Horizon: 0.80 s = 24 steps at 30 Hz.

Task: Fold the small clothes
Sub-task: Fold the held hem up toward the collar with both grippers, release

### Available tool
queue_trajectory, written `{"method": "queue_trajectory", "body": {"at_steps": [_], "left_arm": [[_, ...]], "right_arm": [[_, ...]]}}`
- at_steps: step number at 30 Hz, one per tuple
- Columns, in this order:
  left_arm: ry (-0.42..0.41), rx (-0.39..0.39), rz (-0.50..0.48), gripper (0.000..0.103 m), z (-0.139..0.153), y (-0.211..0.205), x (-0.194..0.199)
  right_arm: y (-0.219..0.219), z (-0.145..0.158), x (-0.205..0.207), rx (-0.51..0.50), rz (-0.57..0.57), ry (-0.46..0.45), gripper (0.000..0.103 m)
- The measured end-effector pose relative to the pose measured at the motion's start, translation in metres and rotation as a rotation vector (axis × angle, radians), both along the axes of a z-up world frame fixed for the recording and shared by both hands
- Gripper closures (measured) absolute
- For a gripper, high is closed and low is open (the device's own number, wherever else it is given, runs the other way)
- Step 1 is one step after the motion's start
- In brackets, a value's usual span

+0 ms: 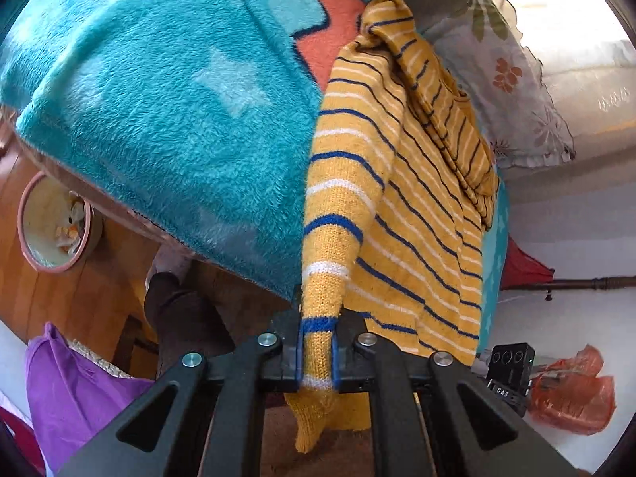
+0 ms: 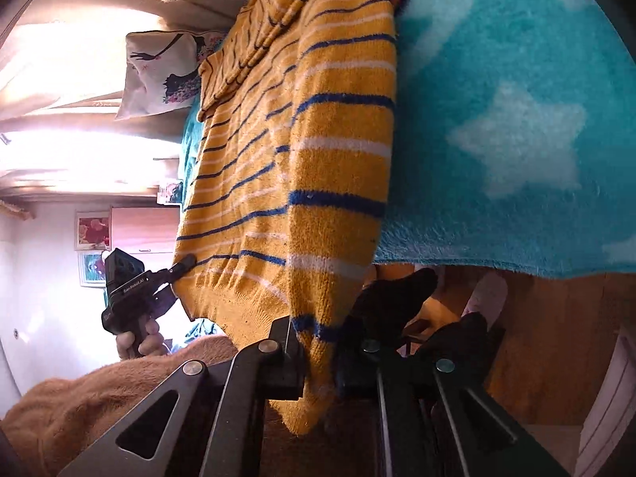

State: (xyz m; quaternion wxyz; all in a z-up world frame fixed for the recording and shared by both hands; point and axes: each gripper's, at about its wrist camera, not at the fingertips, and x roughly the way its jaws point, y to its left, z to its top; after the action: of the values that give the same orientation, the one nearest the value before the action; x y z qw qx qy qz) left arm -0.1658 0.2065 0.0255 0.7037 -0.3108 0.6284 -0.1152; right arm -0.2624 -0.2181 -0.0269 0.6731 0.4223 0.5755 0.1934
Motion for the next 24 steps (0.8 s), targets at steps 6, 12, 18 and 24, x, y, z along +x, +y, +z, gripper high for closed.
{"method": "queue_trajectory", "body": {"at_steps": [6,12,18,24], "left_arm": [[-0.092,0.023,-0.041,0.094,0.028,-0.015,0.028],[-0.174,-0.06,-0.028,0.094,0.054,-0.027,0.114],[-0.209,-0.047,-0.039,0.093,0.051,-0.054,0.223],[-0.162,-0.037,-0.071,0.093,0.021,-0.082,0.307]], "right_arm": [[-0.012,0.03,0.039,0.024,-0.022,-0.081,0.091],[-0.027,0.07,0.116,0.022,-0.102,-0.189,0.091],[-0.046,0.08,0.203,0.01,-0.264,-0.21,0.091],[-0.068,0.061,0.273,0.008,-0.356,-0.145,0.091]]}}
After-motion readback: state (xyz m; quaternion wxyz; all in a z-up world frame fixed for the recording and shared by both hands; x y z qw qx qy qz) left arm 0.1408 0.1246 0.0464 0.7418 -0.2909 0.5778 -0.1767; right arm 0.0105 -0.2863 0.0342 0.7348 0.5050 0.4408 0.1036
